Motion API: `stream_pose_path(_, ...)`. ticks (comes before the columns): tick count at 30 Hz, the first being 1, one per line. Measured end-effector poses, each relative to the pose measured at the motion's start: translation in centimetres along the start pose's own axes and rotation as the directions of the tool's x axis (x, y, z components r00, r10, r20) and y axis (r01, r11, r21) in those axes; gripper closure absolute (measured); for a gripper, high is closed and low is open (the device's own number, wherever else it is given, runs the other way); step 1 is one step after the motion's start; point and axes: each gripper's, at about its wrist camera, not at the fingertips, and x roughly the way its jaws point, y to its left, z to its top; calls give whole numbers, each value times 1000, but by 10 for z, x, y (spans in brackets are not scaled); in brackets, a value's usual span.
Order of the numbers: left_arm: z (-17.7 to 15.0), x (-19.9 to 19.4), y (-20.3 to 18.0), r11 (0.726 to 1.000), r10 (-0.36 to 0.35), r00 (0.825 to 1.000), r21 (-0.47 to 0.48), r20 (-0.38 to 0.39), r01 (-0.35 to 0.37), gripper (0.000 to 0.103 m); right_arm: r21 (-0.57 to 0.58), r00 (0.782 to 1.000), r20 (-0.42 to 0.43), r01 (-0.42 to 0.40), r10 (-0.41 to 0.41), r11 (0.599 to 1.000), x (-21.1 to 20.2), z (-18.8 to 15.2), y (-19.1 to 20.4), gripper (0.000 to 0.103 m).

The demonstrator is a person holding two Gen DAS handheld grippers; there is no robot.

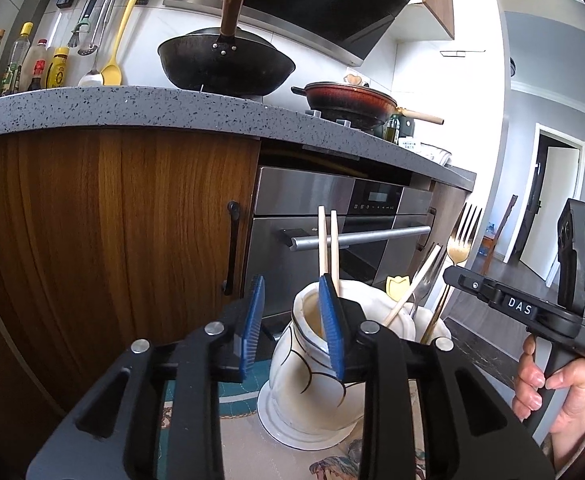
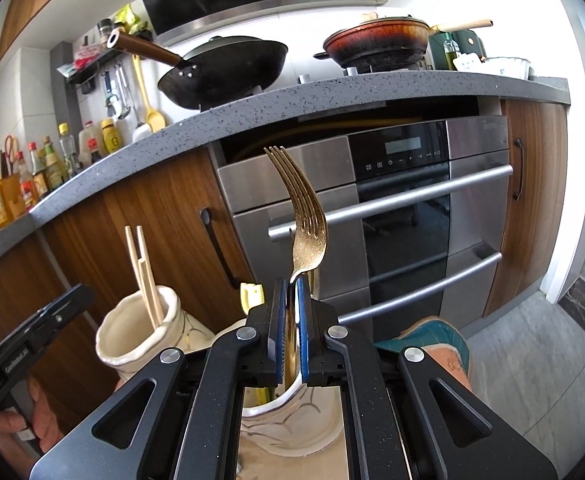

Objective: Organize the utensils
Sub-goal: 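Drop chopstick into larger cup with left tool while right drops gold fork into smaller cup, then withdraw both open tools from the holder back over the utensil pile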

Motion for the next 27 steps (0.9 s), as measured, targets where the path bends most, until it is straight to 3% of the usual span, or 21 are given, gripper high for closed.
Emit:
stream_pose_path(4, -1, -1, -1, 1000, -1, 1000, 1, -1, 1, 74, 5, 1000, 7, 14, -14, 1000, -1, 1, -1, 80)
stream_pose_path(8, -2, -1, -1, 1000, -2, 1000, 3, -3, 2, 74, 8, 1000, 3, 19, -19, 1000, -1, 1, -1, 80)
stream_pose_path(13, -1, -3, -1, 1000, 3, 1000, 8, -9, -3, 73, 10, 1000, 2, 17, -17, 1000, -6, 0, 0, 67)
stream_pose_path(18, -2, -11, -2, 1000, 18, 1000, 20, -6, -18, 54, -12, 1000, 0, 5, -5, 1000, -23, -7, 6, 52)
stream_pose_path(21, -3, -18, -2, 999, 31, 1000, 24, -6, -30, 46, -22, 1000, -4, 10, -10, 1000, -34, -13, 10, 31)
stream_pose_path(27, -5, -37, -2, 999, 45, 999, 29, -28, -44, 27, -33, 1000, -1, 11, -11, 999, -59, -24, 14, 14)
